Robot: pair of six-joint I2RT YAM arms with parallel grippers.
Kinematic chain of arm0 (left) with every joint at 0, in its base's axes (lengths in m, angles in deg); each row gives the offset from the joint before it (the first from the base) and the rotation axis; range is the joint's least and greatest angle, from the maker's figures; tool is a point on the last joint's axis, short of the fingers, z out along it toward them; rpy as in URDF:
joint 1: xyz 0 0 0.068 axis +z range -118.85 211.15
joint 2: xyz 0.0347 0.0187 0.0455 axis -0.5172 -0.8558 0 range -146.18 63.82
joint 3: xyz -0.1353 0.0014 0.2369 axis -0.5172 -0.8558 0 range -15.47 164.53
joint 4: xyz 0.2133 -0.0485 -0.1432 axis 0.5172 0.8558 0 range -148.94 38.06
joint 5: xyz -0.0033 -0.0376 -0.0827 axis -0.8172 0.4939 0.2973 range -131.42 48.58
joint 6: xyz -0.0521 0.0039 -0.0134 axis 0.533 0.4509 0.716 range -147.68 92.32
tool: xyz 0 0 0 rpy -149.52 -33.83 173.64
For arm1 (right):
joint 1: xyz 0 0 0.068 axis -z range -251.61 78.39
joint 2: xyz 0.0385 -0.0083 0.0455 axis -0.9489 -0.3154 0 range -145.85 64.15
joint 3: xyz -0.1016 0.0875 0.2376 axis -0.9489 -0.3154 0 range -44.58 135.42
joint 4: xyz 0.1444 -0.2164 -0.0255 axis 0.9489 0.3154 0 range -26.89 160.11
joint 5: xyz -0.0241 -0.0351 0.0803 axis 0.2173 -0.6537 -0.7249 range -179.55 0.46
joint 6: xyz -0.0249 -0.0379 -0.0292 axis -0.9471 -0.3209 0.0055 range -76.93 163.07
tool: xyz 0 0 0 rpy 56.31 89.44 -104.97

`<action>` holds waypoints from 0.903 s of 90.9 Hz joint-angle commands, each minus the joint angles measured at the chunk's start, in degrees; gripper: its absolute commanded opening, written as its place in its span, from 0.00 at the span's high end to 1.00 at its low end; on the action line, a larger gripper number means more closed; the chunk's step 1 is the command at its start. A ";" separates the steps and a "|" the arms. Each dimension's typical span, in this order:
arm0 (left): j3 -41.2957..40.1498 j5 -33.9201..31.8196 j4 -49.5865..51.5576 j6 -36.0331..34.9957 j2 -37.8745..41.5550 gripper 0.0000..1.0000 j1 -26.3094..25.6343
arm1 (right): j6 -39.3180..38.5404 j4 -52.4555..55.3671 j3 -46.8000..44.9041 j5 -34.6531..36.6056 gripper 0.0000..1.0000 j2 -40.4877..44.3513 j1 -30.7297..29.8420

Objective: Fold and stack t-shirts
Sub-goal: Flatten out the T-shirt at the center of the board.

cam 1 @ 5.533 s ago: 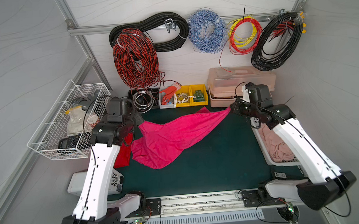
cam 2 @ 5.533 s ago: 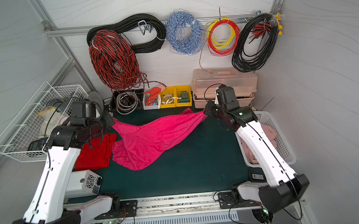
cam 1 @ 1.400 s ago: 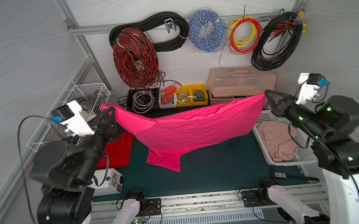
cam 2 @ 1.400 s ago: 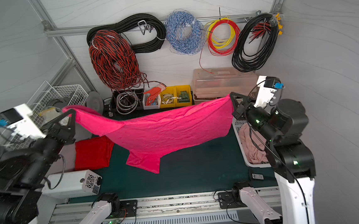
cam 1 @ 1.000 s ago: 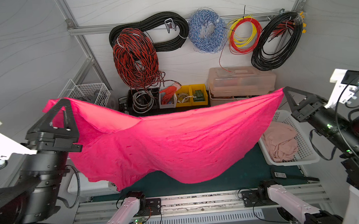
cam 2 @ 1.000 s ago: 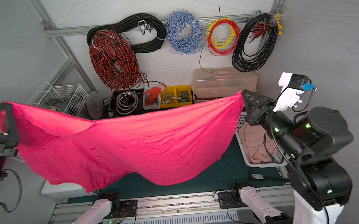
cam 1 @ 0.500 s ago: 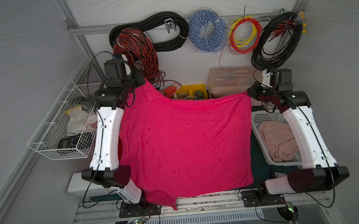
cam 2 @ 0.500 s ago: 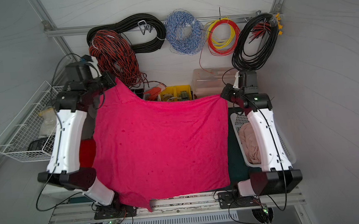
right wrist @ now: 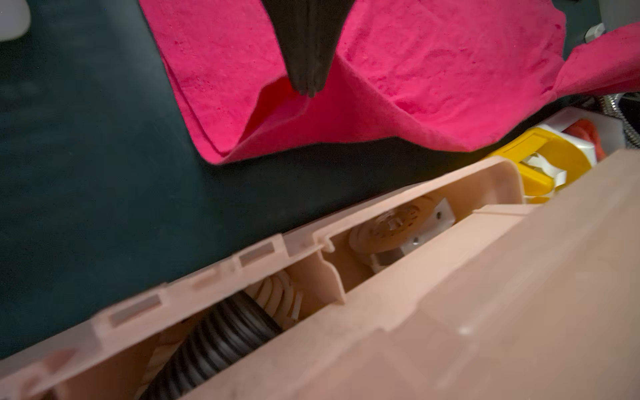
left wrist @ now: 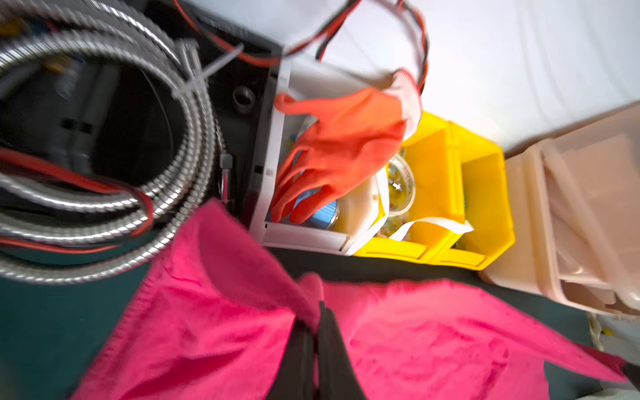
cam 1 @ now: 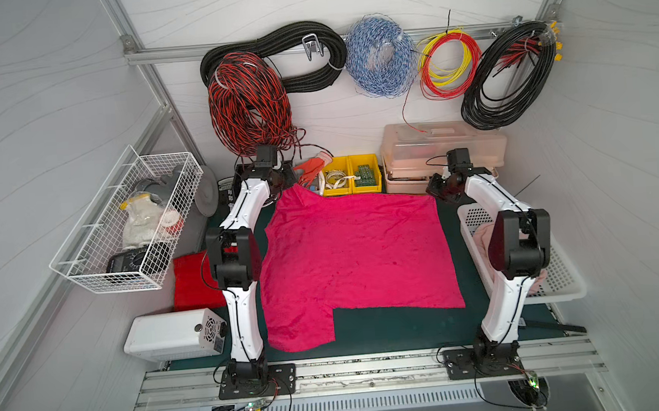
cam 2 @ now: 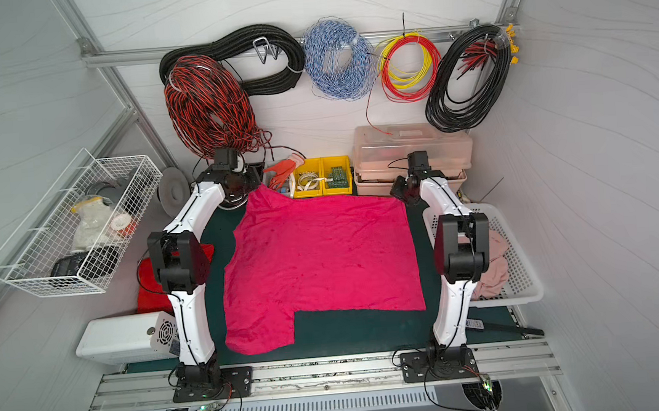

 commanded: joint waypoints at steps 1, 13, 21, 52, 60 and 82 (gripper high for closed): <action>1.44 1.66 -5.01 -1.25 -0.60 1.00 0.26 | -0.70 -1.39 2.90 -0.25 1.00 -1.31 0.12; -1.64 0.97 -5.10 -1.70 0.73 1.00 0.31 | -0.29 -1.68 2.91 -0.24 1.00 -2.53 0.14; -3.35 0.97 -5.18 -1.81 1.50 1.00 0.31 | -0.36 -0.75 4.29 -1.21 1.00 -4.12 0.27; -6.40 -1.51 -0.02 -1.06 6.14 1.00 0.30 | -0.69 2.26 4.71 -0.67 1.00 -2.98 0.68; -9.41 -4.03 2.22 0.09 9.30 1.00 0.39 | -0.64 3.54 2.79 -0.09 1.00 -1.93 1.24; -23.53 -5.85 4.53 2.64 19.89 1.00 1.12 | 0.14 1.90 -7.14 -0.66 1.00 4.22 2.84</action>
